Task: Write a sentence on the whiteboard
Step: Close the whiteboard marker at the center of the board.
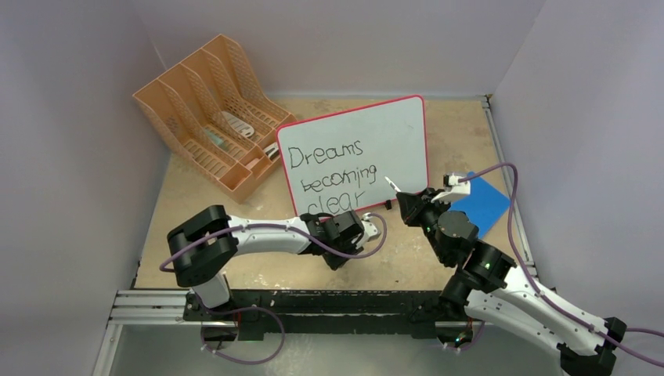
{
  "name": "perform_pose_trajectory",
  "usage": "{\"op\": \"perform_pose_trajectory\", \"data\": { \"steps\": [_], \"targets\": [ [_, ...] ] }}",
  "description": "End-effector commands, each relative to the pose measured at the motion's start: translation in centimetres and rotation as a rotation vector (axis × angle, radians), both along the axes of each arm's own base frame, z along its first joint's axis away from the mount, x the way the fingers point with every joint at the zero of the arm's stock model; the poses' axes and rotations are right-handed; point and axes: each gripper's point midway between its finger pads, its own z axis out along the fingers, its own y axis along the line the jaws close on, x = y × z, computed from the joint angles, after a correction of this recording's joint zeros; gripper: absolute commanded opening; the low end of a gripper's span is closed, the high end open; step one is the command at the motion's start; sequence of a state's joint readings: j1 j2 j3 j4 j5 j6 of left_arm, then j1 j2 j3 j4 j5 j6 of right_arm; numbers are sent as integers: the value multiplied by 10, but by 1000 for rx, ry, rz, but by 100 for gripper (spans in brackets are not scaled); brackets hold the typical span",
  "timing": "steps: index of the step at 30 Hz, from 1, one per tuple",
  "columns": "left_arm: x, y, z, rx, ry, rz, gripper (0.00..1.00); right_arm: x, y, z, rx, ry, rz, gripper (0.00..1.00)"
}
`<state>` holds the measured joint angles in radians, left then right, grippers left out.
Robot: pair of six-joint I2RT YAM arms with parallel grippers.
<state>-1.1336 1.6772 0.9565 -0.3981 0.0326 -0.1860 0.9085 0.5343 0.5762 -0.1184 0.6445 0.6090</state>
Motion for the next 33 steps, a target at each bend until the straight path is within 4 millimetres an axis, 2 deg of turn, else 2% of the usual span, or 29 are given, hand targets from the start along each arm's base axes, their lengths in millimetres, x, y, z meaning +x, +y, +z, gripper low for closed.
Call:
{"op": "perform_pose_trajectory", "data": {
  "steps": [1,7,11,15,25,28,33],
  "targets": [
    [-8,13,-8,74,-2,-25,28,3,-6,21,45,-43,-32,0],
    [-8,15,-13,112,-10,-26,17,2,-5,21,45,-42,-30,0],
    [-4,15,-4,89,-45,-18,7,2,-5,25,41,-46,-26,0],
    [6,9,18,18,-122,-25,0,1,-2,28,26,-35,-8,0],
    [40,8,64,-84,-379,-47,0,-12,10,42,12,20,98,0],
    [49,8,84,-112,-465,-76,0,-17,17,45,3,30,148,0],
    [63,10,125,-202,-632,-97,0,-25,41,46,-24,48,283,0]
  ]
}}
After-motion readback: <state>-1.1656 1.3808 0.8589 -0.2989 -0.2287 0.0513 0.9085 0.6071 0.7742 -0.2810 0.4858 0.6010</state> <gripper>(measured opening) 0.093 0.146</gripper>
